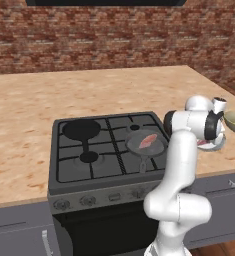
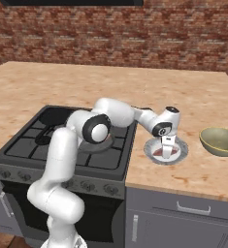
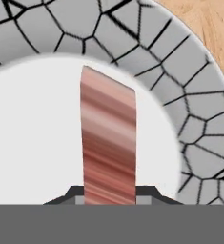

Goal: Place one of the steaks on the plate and the other in the bowl. Then place the bowl in the fridge.

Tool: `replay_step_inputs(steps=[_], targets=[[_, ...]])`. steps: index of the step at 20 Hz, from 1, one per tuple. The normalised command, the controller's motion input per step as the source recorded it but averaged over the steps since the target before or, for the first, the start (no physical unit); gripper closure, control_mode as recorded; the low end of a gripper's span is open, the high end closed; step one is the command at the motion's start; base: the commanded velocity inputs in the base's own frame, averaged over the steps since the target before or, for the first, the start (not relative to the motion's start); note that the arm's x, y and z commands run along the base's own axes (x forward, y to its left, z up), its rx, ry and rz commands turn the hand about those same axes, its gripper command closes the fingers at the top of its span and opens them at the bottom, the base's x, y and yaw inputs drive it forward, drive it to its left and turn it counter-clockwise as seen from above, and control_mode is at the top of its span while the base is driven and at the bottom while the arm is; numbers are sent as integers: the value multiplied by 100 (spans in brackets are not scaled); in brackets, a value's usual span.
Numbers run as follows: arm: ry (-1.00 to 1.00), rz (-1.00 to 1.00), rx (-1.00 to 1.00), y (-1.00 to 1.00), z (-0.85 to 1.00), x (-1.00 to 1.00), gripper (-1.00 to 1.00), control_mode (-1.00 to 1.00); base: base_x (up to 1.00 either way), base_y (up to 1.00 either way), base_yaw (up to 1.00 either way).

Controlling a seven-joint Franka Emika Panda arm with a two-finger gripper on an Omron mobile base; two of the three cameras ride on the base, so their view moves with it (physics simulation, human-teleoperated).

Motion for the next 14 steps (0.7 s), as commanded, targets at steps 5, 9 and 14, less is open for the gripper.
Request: replay_step_inputs(steps=[5, 9, 14], targets=[[0, 3, 1, -15, -25, 3, 100, -100, 0, 0, 0], [-1, 0, 0, 0, -1, 0, -100, -100, 0, 0, 0], [-9, 0, 0, 1, 1, 0, -100, -100, 0, 0, 0]])
